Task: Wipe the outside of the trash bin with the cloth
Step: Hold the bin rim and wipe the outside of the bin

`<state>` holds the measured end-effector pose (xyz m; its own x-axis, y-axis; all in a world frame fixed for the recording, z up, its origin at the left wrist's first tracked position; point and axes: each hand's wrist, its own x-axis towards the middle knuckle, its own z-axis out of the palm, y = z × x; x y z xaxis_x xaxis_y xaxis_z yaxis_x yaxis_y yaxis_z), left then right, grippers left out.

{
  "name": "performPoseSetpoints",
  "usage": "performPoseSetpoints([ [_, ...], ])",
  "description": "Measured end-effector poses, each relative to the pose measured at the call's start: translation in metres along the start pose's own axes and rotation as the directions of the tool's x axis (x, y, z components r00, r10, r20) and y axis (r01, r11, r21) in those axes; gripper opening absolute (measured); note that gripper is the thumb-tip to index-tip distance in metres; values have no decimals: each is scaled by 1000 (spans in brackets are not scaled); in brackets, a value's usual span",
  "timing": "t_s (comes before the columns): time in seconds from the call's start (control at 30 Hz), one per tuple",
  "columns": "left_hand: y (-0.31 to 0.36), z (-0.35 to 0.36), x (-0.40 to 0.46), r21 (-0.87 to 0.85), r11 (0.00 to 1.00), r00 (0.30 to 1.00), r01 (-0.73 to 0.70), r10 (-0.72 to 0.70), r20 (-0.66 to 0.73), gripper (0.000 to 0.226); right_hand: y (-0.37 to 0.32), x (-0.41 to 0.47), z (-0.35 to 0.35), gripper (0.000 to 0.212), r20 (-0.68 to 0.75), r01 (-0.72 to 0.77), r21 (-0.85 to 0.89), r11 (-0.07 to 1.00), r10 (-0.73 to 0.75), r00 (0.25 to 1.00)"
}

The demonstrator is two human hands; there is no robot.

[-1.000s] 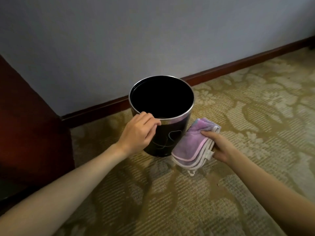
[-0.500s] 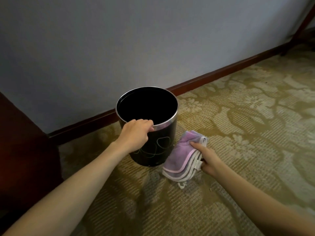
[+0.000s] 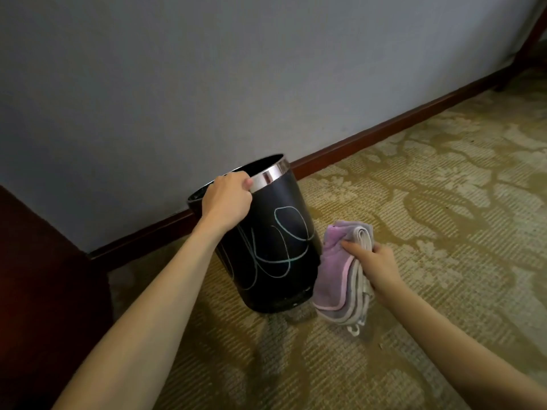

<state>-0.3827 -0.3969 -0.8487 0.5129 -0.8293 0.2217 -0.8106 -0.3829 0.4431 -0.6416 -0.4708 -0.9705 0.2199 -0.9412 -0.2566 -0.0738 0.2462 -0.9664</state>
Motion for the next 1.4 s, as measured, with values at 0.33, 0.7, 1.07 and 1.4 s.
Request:
performPoseSetpoints([
  [0.33,-12,-13,15,-41,995,994,92,-89,57,36,10,12,38,34,153,218,-172,961,-193,969],
  [0.7,-24,-34,44,-115,970,968,215,-196,157,26,-18,5,50,51,300,377,-220,900,-306,904],
  [1.07,-49,-25,60,-149,975,981,163,-144,134,31,-9,-24,67,49,299,501,-436,748,-405,864],
  [1.4,-73,-28,60,-238,958,981,157,-124,146,38,-2,-18,81,51,365,646,-661,382,-588,722],
])
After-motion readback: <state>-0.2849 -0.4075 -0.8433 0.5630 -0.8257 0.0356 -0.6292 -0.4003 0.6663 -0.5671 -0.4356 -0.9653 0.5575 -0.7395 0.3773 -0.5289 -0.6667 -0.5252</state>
